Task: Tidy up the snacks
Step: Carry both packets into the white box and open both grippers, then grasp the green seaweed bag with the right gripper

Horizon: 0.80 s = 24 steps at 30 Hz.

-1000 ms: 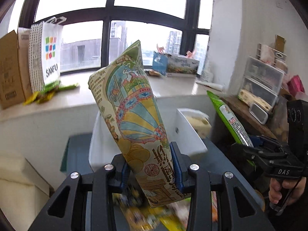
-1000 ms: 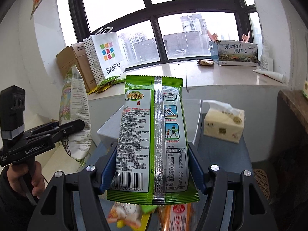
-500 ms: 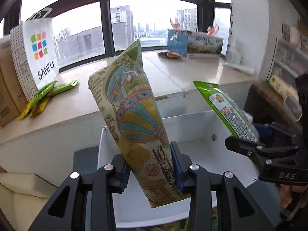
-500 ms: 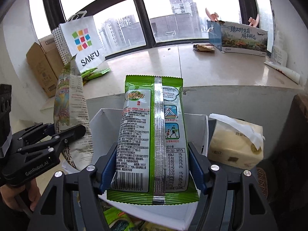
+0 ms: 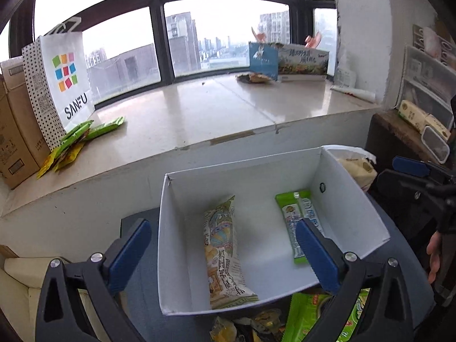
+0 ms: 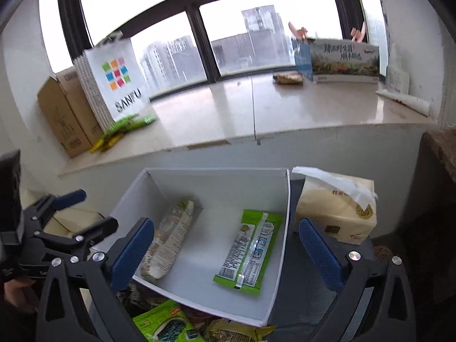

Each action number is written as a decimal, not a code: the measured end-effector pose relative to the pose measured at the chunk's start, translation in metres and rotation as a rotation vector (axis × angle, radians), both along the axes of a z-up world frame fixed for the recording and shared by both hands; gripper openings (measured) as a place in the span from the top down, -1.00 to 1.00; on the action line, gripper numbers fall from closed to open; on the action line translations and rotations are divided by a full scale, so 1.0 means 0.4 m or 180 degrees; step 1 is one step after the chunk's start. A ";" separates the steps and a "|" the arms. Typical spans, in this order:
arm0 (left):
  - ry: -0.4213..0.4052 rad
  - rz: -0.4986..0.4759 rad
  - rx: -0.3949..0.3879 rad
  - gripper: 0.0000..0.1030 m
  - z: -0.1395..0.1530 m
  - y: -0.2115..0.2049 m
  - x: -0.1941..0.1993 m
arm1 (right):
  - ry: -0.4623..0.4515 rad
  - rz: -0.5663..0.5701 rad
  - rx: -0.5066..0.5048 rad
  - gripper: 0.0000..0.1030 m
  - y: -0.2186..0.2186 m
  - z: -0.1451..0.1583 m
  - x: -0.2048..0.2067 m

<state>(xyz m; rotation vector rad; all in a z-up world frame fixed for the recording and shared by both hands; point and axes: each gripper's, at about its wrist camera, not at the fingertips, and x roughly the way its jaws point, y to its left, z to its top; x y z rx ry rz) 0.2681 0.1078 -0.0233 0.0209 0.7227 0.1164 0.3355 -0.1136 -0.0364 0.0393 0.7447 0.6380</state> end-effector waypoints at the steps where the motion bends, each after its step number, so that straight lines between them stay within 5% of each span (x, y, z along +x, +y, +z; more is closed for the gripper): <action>1: -0.0074 -0.0014 0.0000 -1.00 0.006 -0.010 -0.023 | -0.0042 -0.0011 0.0049 -1.00 -0.010 0.011 -0.013; 8: -0.0374 -0.0181 -0.0131 -1.00 0.027 -0.097 -0.201 | -0.0344 0.0102 0.0213 -1.00 -0.119 0.064 -0.177; 12: -0.0526 -0.0344 -0.0502 -1.00 0.027 -0.131 -0.322 | -0.0503 0.0276 0.0222 -1.00 -0.171 0.059 -0.291; 24: -0.0577 -0.0203 -0.0838 -1.00 -0.031 -0.179 -0.617 | -0.0346 0.0841 0.0110 -1.00 -0.248 -0.099 -0.547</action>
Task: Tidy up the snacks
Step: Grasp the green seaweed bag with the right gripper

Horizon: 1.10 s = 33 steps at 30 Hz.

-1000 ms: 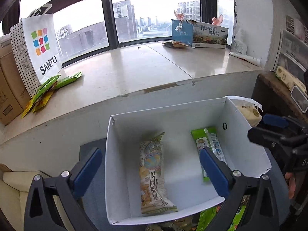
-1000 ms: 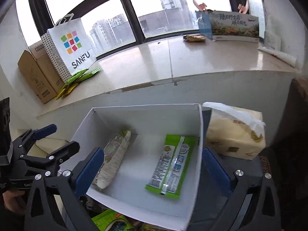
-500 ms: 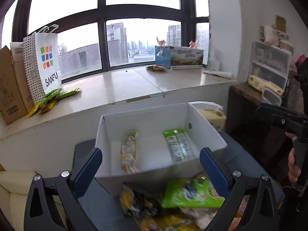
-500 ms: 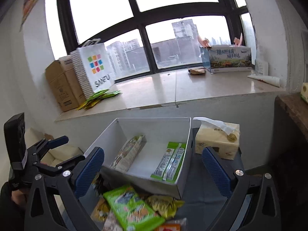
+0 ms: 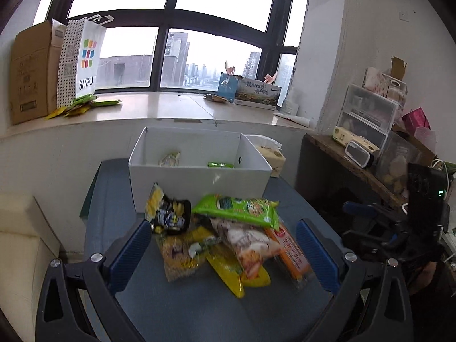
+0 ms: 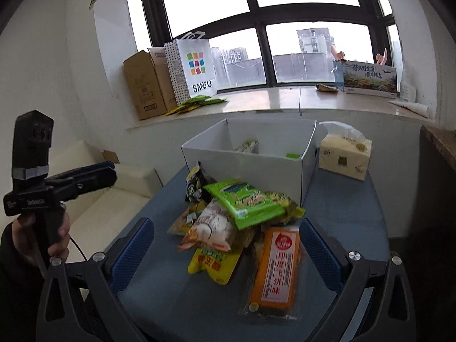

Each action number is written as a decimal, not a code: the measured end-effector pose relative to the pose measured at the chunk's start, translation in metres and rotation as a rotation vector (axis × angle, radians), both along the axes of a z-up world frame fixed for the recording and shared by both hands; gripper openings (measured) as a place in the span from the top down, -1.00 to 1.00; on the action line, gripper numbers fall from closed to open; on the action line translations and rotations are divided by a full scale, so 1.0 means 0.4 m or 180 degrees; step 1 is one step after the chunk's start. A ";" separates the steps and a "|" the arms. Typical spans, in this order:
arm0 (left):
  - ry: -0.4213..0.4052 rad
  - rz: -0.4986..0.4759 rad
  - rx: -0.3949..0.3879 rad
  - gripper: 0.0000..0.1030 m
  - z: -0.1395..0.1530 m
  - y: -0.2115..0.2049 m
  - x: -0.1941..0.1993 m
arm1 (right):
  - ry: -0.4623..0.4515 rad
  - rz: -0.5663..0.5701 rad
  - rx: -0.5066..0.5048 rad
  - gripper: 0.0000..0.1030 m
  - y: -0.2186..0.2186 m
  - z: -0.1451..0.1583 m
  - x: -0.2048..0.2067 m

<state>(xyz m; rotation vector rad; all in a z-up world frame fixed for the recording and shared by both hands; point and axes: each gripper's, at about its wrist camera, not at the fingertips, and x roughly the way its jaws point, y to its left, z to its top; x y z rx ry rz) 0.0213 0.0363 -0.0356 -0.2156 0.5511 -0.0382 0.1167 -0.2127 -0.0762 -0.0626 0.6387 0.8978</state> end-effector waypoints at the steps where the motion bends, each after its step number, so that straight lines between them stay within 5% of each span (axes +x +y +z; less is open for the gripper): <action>1: -0.0006 -0.0017 -0.0006 -1.00 -0.004 -0.001 -0.018 | 0.0034 0.0044 -0.0027 -1.00 0.005 -0.014 -0.004; 5: 0.0005 0.0096 0.0125 -1.00 -0.008 0.001 -0.056 | 0.0036 0.0294 -0.0127 -1.00 0.040 -0.034 0.002; 11: 0.0104 0.0125 -0.0008 -1.00 -0.026 0.018 -0.048 | 0.0117 0.0571 -0.0316 -1.00 0.150 -0.028 0.108; 22: 0.0200 0.0076 -0.0115 -1.00 -0.049 0.025 -0.048 | 0.0142 0.1027 -0.1111 -1.00 0.369 -0.132 0.266; 30: 0.0251 0.0093 -0.0117 -1.00 -0.060 0.032 -0.045 | 0.0721 0.1033 -0.1093 -1.00 0.375 -0.194 0.338; 32: 0.0285 0.0100 -0.0115 -1.00 -0.064 0.032 -0.041 | 0.0765 0.1013 -0.1081 -0.73 0.367 -0.190 0.342; 33: 0.0295 0.0105 -0.0108 -1.00 -0.066 0.031 -0.040 | 0.0751 0.0999 -0.1060 -0.32 0.359 -0.182 0.342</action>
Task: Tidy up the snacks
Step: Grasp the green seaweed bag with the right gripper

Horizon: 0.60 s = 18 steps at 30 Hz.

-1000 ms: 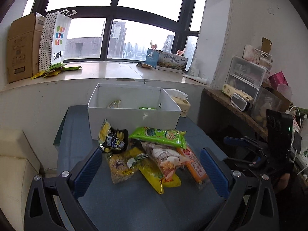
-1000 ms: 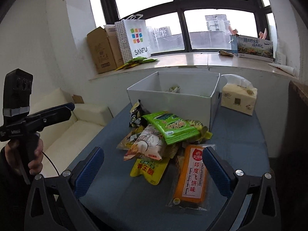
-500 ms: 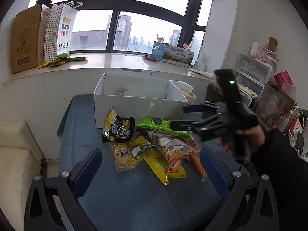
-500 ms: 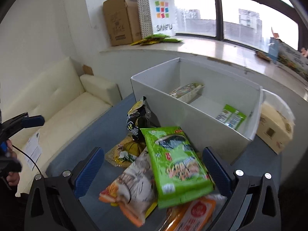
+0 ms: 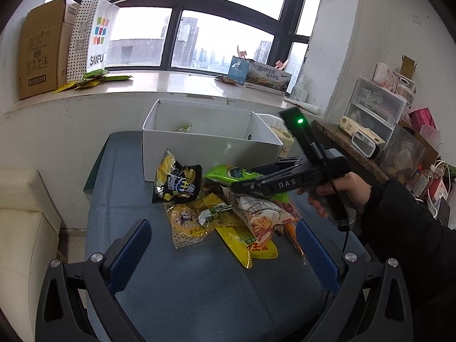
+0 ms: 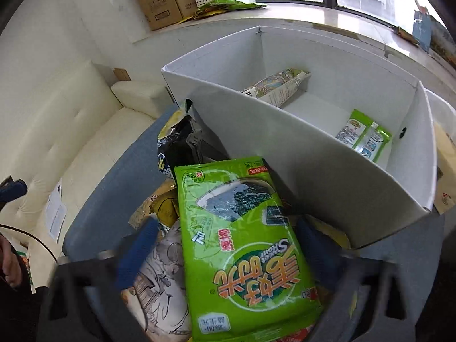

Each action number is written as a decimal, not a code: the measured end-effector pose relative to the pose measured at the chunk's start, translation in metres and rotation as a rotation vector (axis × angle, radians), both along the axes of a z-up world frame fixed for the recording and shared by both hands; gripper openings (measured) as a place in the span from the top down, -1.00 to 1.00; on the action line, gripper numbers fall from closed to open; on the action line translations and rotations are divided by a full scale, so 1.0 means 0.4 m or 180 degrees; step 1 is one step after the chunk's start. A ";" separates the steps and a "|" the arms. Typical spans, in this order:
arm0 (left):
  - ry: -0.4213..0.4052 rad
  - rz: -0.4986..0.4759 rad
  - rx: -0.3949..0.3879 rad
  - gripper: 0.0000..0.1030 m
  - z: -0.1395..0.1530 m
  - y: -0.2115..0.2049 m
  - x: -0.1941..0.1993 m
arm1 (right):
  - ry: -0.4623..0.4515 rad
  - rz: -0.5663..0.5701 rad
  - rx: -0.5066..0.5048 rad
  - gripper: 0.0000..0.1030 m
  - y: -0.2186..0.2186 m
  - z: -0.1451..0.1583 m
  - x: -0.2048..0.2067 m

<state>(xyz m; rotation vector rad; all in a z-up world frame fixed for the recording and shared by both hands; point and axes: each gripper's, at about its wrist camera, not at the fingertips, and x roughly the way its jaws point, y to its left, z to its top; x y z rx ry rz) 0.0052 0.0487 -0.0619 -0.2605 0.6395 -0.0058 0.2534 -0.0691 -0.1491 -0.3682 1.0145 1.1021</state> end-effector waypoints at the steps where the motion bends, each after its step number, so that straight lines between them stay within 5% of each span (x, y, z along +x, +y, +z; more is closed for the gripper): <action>1: 0.0006 -0.0002 0.0009 -1.00 -0.002 -0.001 0.001 | 0.0066 -0.0020 0.0054 -0.33 -0.010 0.007 0.003; 6: 0.0084 -0.0022 0.0036 -1.00 -0.012 -0.012 0.019 | 0.0078 -0.0122 0.0386 -0.33 -0.065 0.061 -0.032; 18: 0.0571 -0.0041 0.0011 -1.00 -0.066 -0.116 0.188 | -0.0687 -0.1244 0.0892 -0.33 -0.343 0.251 -0.240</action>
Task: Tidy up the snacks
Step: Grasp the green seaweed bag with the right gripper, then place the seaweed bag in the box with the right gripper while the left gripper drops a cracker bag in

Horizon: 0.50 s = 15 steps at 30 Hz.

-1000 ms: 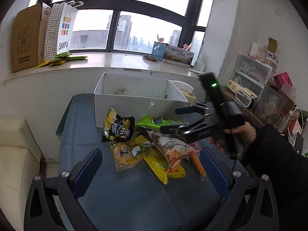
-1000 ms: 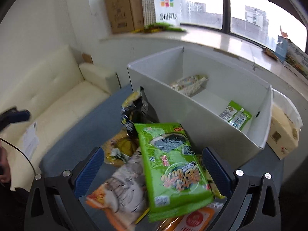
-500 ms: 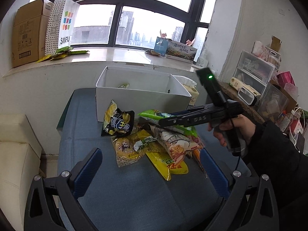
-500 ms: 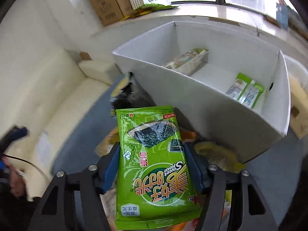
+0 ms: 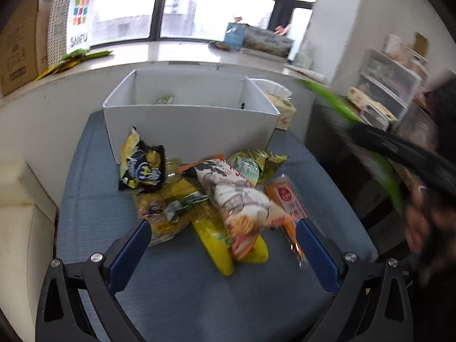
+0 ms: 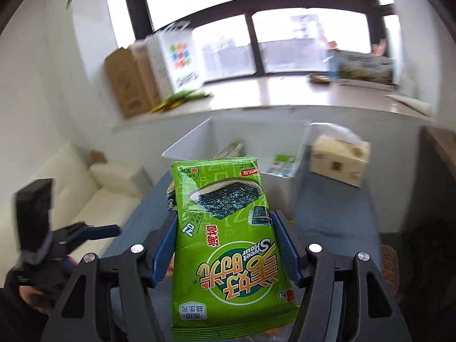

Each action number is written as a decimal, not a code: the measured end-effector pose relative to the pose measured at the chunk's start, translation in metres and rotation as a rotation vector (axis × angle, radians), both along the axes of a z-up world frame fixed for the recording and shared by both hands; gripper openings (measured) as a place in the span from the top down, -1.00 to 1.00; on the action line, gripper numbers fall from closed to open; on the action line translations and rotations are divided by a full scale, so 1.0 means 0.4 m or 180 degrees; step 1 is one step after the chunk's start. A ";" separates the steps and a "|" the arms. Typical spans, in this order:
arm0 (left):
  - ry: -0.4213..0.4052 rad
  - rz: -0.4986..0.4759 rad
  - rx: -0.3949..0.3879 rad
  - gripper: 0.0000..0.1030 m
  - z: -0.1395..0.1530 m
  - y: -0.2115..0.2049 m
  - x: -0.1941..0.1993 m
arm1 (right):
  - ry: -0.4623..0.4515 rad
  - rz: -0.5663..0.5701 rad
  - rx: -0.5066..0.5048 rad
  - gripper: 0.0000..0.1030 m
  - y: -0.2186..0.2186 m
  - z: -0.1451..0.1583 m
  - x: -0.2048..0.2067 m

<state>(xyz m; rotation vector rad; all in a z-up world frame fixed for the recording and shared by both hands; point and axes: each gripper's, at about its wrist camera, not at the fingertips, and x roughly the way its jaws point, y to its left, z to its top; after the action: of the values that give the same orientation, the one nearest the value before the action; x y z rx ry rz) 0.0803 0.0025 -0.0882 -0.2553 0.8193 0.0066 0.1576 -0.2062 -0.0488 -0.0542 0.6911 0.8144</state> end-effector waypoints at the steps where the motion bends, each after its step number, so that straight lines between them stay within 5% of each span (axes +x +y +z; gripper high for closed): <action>1: 0.0018 0.0010 -0.0050 -1.00 -0.005 -0.008 0.021 | -0.0002 -0.0072 0.0053 -0.33 -0.023 0.000 -0.011; 9: 0.0490 0.0232 -0.0268 -1.00 -0.082 -0.030 0.196 | 0.0073 -0.0470 0.0103 -0.33 -0.158 -0.035 -0.064; 12: 0.0729 0.0338 -0.0143 -0.99 -0.122 -0.027 0.234 | 0.0161 -0.0478 0.0172 -0.33 -0.184 -0.050 -0.064; 14: 0.0841 0.0295 -0.0210 -0.87 -0.150 -0.023 0.246 | 0.0169 -0.0482 0.0178 -0.33 -0.189 -0.054 -0.064; 15: 0.0832 0.0281 -0.0205 -0.59 -0.153 -0.022 0.242 | 0.0180 -0.0475 0.0189 -0.33 -0.188 -0.056 -0.063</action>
<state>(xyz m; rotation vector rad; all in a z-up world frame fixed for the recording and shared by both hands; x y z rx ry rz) 0.1772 -0.0065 -0.1494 -0.3562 1.0687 0.0982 0.1325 -0.2812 -0.0712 0.0735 0.7152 0.6947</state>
